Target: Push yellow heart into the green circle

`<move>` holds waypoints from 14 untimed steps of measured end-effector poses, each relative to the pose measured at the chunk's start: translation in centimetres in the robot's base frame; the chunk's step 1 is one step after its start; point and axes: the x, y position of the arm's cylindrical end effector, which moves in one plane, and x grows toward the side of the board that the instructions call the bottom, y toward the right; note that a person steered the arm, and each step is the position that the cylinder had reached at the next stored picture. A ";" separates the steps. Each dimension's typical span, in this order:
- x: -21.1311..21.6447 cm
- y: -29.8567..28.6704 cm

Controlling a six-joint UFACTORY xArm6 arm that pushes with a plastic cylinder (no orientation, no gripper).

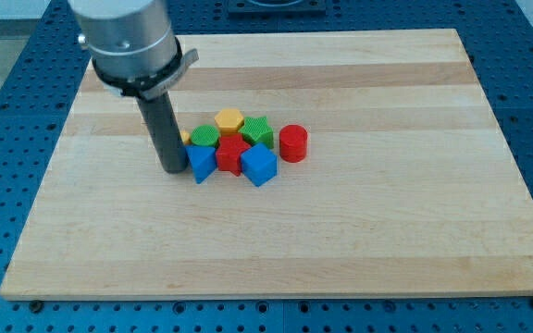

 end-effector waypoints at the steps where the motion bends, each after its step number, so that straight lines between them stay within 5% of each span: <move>1: -0.7 0.0; 5: -2.0 -6.5; 8: -9.5 -7.5; 14: -5.3 -3.5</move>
